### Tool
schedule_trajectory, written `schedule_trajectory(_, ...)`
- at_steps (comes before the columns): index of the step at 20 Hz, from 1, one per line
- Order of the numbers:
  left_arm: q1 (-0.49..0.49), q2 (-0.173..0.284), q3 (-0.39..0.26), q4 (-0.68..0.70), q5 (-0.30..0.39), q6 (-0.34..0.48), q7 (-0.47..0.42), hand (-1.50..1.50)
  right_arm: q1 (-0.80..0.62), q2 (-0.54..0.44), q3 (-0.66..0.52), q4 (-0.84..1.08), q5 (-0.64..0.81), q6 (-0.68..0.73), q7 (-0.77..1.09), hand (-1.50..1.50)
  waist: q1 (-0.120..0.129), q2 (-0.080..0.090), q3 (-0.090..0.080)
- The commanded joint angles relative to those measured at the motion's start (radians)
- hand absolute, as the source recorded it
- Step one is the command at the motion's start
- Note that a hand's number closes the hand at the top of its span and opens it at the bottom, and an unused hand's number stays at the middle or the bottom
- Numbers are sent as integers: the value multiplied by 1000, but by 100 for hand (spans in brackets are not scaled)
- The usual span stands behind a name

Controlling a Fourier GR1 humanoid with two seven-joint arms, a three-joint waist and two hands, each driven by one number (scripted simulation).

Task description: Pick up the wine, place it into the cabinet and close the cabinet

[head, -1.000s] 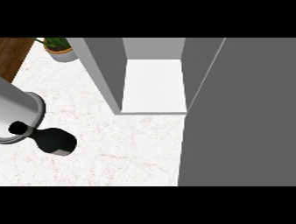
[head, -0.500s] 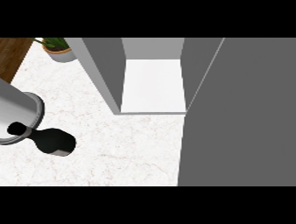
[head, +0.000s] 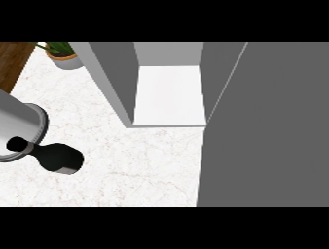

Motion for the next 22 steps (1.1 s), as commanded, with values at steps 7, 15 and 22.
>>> schedule_trajectory(7,5,-54,-55,187,-164,-142,-134,-150,25,-21,18,-242,-35,-19,125,-150,-5,0,0)
schedule_trajectory(15,-24,-75,-68,351,-300,-201,-264,-150,54,-39,17,-261,-38,-25,120,-150,-7,0,0)
schedule_trajectory(22,-63,-62,-54,572,-456,-242,-456,-150,35,-47,-15,-224,-71,-9,91,-150,-6,2,0)
